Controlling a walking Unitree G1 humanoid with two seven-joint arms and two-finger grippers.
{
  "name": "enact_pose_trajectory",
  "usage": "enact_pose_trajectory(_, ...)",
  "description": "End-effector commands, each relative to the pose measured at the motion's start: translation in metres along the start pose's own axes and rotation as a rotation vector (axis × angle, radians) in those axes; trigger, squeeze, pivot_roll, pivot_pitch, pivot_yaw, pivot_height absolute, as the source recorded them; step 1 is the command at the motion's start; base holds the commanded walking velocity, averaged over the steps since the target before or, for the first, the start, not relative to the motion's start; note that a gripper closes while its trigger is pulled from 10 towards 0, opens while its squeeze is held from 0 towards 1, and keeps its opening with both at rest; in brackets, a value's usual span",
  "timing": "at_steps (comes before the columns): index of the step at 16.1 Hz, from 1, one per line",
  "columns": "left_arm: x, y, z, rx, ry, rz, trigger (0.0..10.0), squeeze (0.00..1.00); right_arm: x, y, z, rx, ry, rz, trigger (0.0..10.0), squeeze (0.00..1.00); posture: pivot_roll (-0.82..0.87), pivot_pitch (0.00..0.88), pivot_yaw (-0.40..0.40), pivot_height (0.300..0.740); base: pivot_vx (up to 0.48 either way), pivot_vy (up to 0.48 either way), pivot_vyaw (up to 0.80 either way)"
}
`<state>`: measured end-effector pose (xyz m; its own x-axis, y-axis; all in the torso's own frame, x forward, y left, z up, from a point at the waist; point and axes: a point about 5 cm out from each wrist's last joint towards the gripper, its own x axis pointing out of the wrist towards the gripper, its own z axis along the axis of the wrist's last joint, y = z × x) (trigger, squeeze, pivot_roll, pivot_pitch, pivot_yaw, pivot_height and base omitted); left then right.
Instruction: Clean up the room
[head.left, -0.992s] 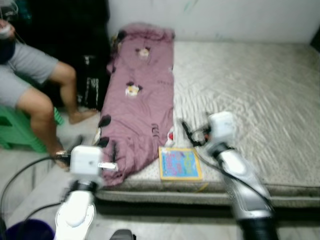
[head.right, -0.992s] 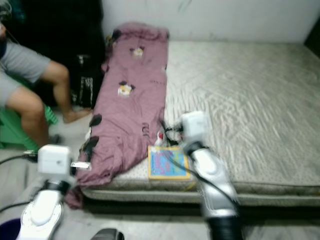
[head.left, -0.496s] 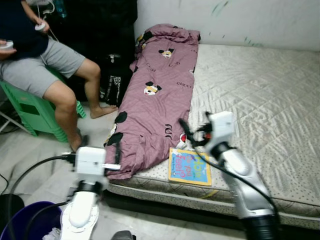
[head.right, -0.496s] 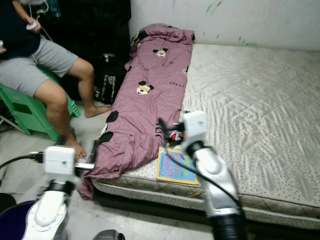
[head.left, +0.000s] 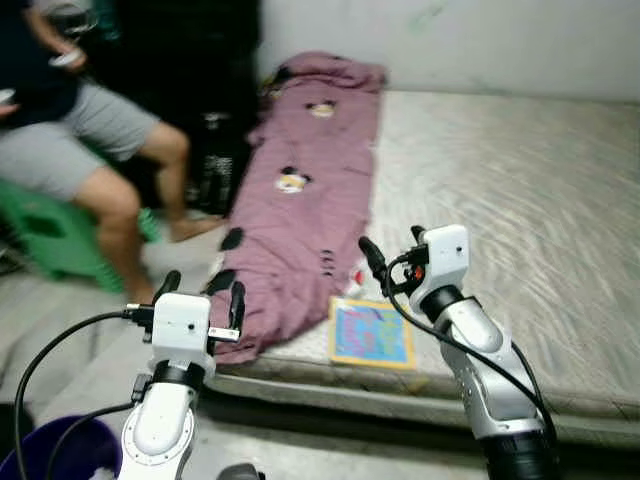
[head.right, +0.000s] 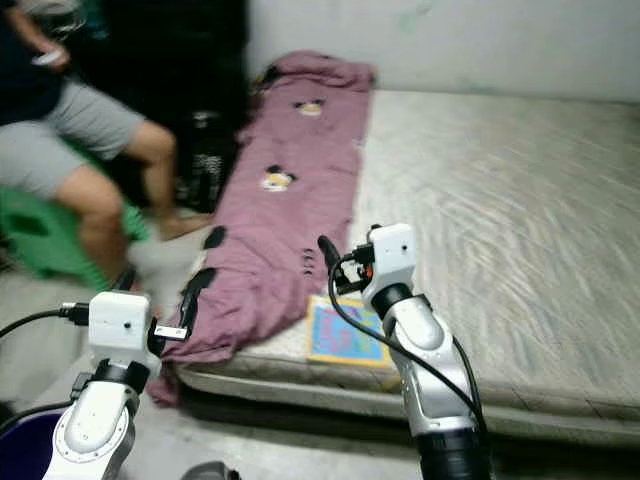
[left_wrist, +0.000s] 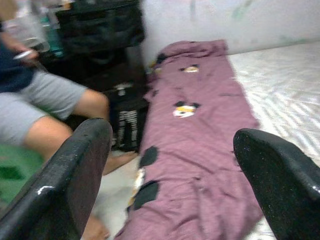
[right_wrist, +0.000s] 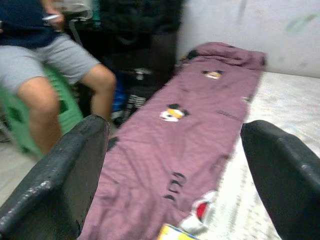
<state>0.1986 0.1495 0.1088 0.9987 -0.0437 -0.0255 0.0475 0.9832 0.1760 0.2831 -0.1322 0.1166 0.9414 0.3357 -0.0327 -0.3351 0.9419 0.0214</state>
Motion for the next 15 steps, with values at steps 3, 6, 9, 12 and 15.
enact_pose_trajectory(3,0.0008,-0.0002,-0.0002,-0.005,0.004,-0.016,10.0,0.0,0.0014,-0.0009,-0.0002,0.012,0.0,-0.016,10.0,0.0,-0.03,0.0,-0.012,0.74,0.0,0.0,-0.53)
enact_pose_trajectory(6,0.0019,-0.0003,-0.0002,-0.004,0.004,-0.023,10.0,0.0,0.0028,-0.0007,0.0003,0.023,-0.005,-0.028,10.0,0.0,-0.03,0.0,-0.001,0.74,0.0,0.0,0.0)
enact_pose_trajectory(9,0.0035,-0.0007,0.0001,0.006,0.002,-0.031,10.0,0.0,0.0051,-0.0001,0.0,0.039,-0.005,-0.042,10.0,0.0,-0.04,0.0,0.01,0.74,0.0,0.0,-0.66)
enact_pose_trajectory(12,0.0039,-0.0009,0.0001,0.012,0.002,-0.034,10.0,0.0,0.0058,0.0008,0.0003,0.038,-0.006,-0.04,10.0,0.0,-0.03,0.0,0.008,0.74,0.0,0.0,0.0)
enact_pose_trajectory(15,0.004,-0.001,0.0002,0.002,-0.002,-0.032,10.0,0.0,0.0065,0.0017,0.0003,0.036,-0.004,-0.034,10.0,0.0,-0.03,0.0,0.008,0.74,0.0,0.0,0.0)
